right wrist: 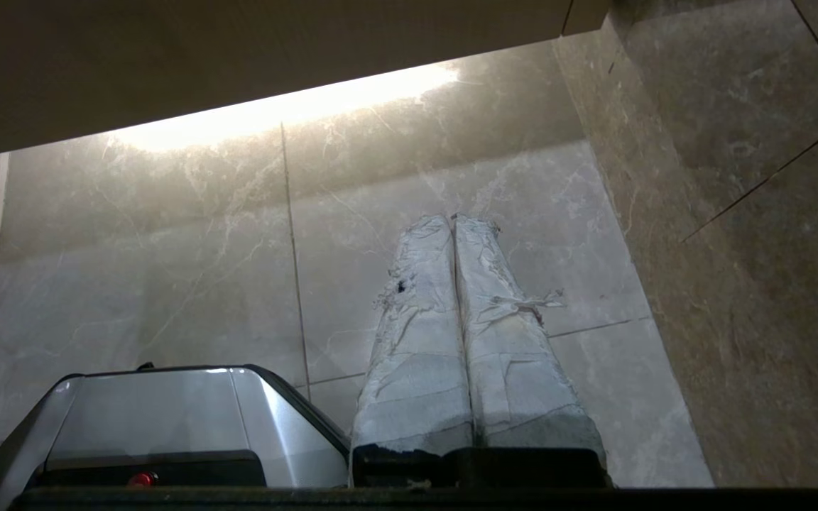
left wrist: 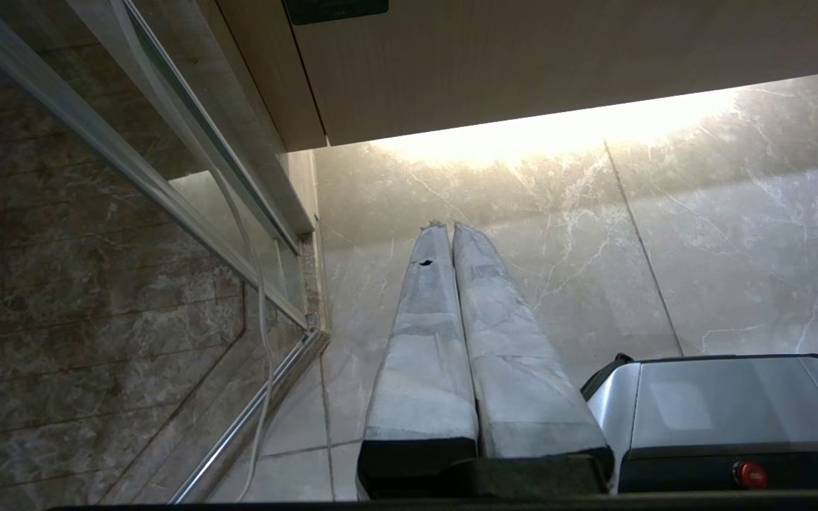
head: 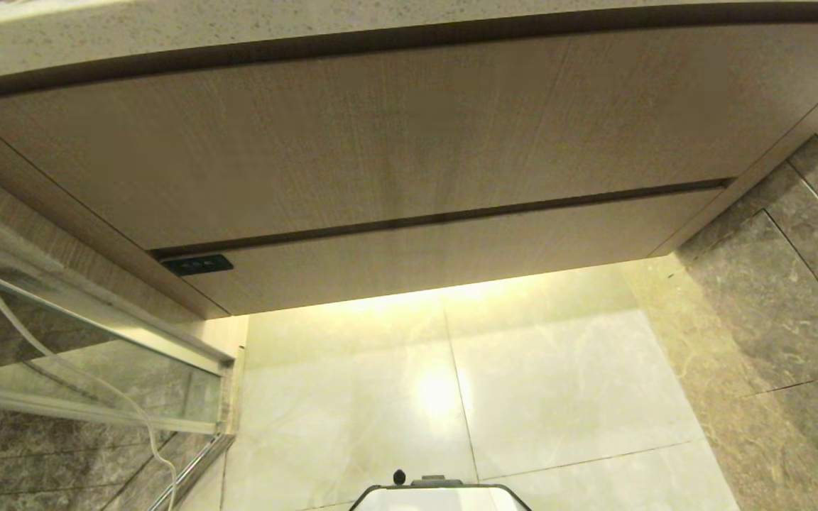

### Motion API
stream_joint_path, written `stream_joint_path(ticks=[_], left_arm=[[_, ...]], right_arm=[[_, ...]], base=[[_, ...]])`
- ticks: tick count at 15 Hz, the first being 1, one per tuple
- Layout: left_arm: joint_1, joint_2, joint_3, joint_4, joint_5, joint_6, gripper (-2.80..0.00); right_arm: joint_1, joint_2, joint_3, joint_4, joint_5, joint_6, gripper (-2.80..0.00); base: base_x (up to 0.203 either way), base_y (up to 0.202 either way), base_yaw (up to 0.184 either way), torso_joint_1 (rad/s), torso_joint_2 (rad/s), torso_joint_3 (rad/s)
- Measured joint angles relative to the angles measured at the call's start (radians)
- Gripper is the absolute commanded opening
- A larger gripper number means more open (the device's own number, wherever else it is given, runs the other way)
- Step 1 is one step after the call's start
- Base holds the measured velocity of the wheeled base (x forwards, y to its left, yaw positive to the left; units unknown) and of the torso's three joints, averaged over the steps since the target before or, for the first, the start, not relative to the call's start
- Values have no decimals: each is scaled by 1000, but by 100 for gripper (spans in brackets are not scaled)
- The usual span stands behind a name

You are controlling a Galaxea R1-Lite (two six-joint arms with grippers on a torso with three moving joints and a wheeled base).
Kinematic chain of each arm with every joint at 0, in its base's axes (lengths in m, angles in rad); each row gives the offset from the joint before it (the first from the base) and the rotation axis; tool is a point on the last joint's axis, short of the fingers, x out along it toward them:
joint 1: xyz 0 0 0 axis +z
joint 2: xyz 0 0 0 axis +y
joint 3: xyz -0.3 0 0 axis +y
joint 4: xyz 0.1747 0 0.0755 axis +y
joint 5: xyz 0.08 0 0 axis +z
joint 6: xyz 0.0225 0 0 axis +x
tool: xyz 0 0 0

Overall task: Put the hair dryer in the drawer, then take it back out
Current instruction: Pull open the drawer

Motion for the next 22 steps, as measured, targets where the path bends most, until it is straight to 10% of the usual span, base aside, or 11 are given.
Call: stream_joint_path(ticks=[17,22], left_arm=[[0,0,0,0,0,0,-280],[0,0,0,0,0,0,-280]], right_arm=[[0,1,-6,-13,4,-53,-280],[0,81,-384,173,2,-55,-280]], base=[[0,0,0,0,0,0],[0,0,0,0,0,0]])
